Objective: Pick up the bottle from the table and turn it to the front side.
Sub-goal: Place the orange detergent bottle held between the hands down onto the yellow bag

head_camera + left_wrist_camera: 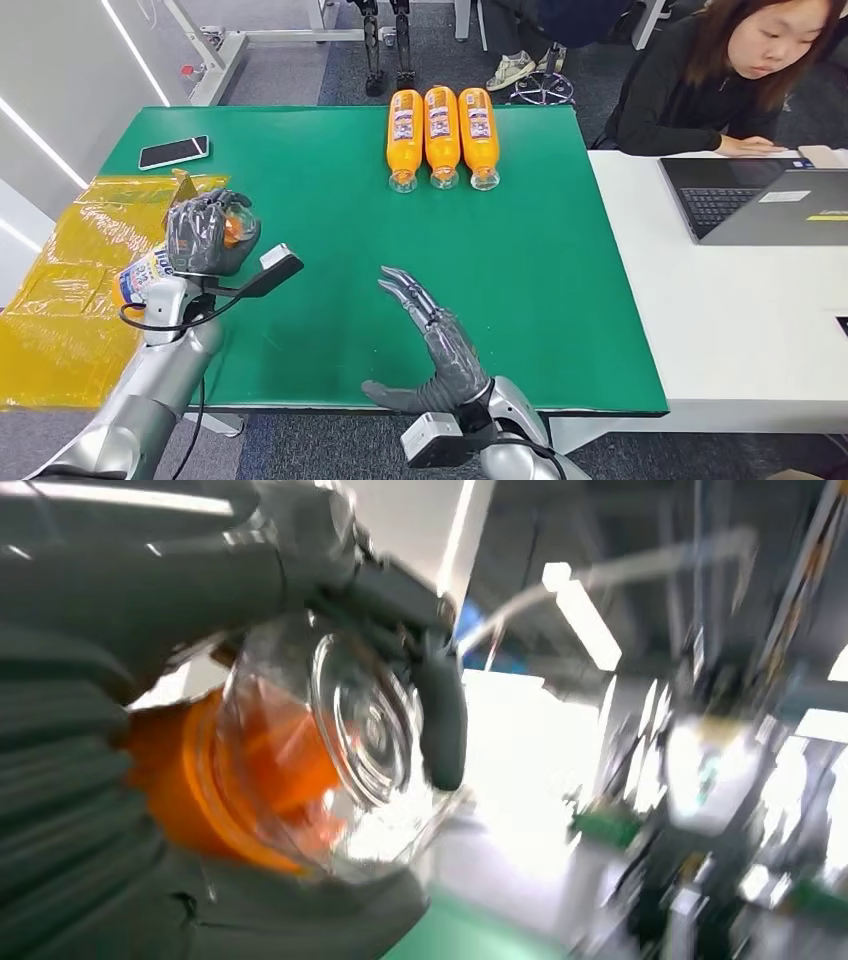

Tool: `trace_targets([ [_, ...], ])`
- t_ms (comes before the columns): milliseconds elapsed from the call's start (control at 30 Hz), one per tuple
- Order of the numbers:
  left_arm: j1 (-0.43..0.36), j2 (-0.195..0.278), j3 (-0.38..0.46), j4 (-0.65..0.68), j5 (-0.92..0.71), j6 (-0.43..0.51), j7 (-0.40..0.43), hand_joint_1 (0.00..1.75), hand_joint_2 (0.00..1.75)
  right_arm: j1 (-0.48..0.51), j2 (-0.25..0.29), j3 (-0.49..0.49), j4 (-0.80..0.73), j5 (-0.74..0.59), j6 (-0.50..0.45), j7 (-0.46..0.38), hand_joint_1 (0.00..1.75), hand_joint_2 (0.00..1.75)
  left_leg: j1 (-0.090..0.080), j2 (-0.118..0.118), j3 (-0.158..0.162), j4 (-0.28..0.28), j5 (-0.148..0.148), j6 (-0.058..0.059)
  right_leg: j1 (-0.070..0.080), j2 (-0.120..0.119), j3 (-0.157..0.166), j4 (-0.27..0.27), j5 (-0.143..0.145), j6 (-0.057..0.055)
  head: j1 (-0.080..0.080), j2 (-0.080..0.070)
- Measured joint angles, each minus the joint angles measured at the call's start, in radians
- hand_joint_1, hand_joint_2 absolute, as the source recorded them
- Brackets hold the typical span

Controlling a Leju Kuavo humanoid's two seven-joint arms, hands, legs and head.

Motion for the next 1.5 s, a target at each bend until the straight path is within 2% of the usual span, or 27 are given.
trace_targets([
  [167, 0.006, 0.031, -0.061, 0.099, -0.095, -0.103, 0.107, 1.75, 1.75, 0.007, -0.023, -0.001, -0.001, 0.002, -0.01, 0.0, 0.0, 1.75, 0.0, 0.001, 0.0, 0.0, 0.0, 0.0, 0.0, 0.001, 0.0, 0.0, 0.0, 0.0, 0.0, 0.0],
  [200, 0.006, 0.037, -0.069, 0.112, -0.101, -0.121, 0.119, 1.67, 1.75, 0.009, -0.026, -0.002, -0.001, 0.003, -0.01, -0.001, 0.0, 1.75, 0.0, 0.001, 0.0, 0.0, 0.0, 0.0, 0.0, 0.001, 0.0, 0.0, 0.0, 0.0, 0.0, 0.0],
  [233, 0.006, 0.043, -0.075, 0.124, -0.106, -0.139, 0.131, 1.28, 1.75, 0.01, -0.03, -0.003, -0.001, 0.003, -0.011, -0.001, 0.0, 1.75, 0.0, 0.001, 0.0, -0.001, 0.0, 0.0, 0.0, 0.001, 0.0, 0.0, 0.0, 0.0, 0.0, 0.0],
  [300, 0.006, 0.057, -0.084, 0.143, -0.114, -0.17, 0.155, 0.41, 1.75, 0.012, -0.037, -0.006, -0.002, 0.004, -0.012, -0.001, 0.0, 1.75, 0.0, 0.002, 0.001, -0.001, 0.0, 0.0, 0.0, 0.002, 0.0, 0.0, 0.0, 0.0, 0.0, 0.0],
  [333, 0.007, 0.063, -0.088, 0.151, -0.118, -0.183, 0.169, 0.05, 1.75, 0.014, -0.041, -0.007, -0.004, 0.004, -0.013, -0.001, 0.0, 1.75, 0.0, 0.002, 0.001, -0.001, 0.0, 0.0, 0.0, 0.002, 0.0, 0.0, 0.0, 0.0, 0.0, 0.0],
  [367, 0.011, 0.069, -0.091, 0.158, -0.122, -0.193, 0.182, 0.0, 1.75, 0.017, -0.046, -0.01, -0.006, 0.004, -0.014, -0.002, 0.0, 1.75, 0.0, 0.003, 0.001, -0.001, 0.0, 0.0, 0.0, 0.003, 0.0, 0.0, 0.0, 0.0, 0.0, 0.0],
  [600, 0.044, 0.099, -0.094, 0.188, -0.148, -0.198, 0.222, 0.0, 1.75, 0.038, -0.096, -0.021, -0.009, -0.017, -0.022, -0.036, 0.0, 1.75, 0.0, 0.001, 0.0, -0.002, 0.0, -0.001, 0.0, 0.001, -0.001, 0.0, 0.0, -0.001, 0.0, 0.0],
  [767, 0.045, 0.11, -0.095, 0.195, -0.162, -0.178, 0.232, 0.0, 1.75, 0.036, -0.106, -0.021, 0.001, -0.036, -0.022, -0.052, 0.0, 1.75, 0.0, 0.002, 0.0, -0.002, 0.0, -0.001, 0.0, 0.001, -0.001, 0.0, 0.0, -0.001, 0.0, 0.0],
  [967, 0.051, 0.117, -0.095, 0.198, -0.198, -0.091, 0.21, 0.0, 1.75, 0.03, -0.106, -0.02, 0.012, -0.039, -0.029, -0.046, 0.0, 1.75, 0.0, 0.001, 0.0, -0.002, 0.0, -0.001, 0.0, 0.001, -0.001, 0.0, 0.0, -0.001, 0.0, 0.0],
  [1200, 0.051, 0.117, -0.094, 0.192, -0.18, -0.031, 0.077, 0.0, 1.75, 0.031, -0.106, -0.02, 0.026, -0.037, -0.05, -0.043, 0.0, 1.75, 0.0, 0.002, 0.0, -0.002, 0.0, -0.001, 0.0, 0.001, -0.001, 0.0, 0.0, -0.001, 0.0, 0.0],
  [1300, 0.053, 0.116, -0.087, 0.171, -0.128, -0.025, -0.03, 0.0, 1.75, 0.034, -0.106, -0.021, 0.028, -0.036, -0.06, -0.043, 0.0, 1.75, 0.0, 0.001, 0.0, -0.002, 0.0, -0.001, 0.0, 0.001, -0.001, 0.0, 0.0, -0.001, 0.0, 0.0],
  [1433, 0.089, 0.11, -0.071, 0.07, 0.012, -0.104, -0.213, 0.0, 1.75, 0.059, -0.106, -0.038, 0.015, -0.018, -0.072, -0.035, 0.0, 1.75, 0.0, 0.001, 0.0, -0.002, 0.0, -0.001, 0.0, 0.001, -0.001, 0.0, 0.0, -0.001, 0.0, 0.0],
  [1500, 0.111, 0.104, -0.068, 0.005, 0.061, -0.15, -0.252, 0.0, 1.75, 0.069, -0.106, -0.046, 0.005, -0.011, -0.075, -0.029, 0.0, 1.75, 0.0, 0.001, 0.0, -0.002, 0.0, -0.001, 0.0, 0.001, -0.001, 0.0, 0.0, -0.001, 0.0, 0.0],
])
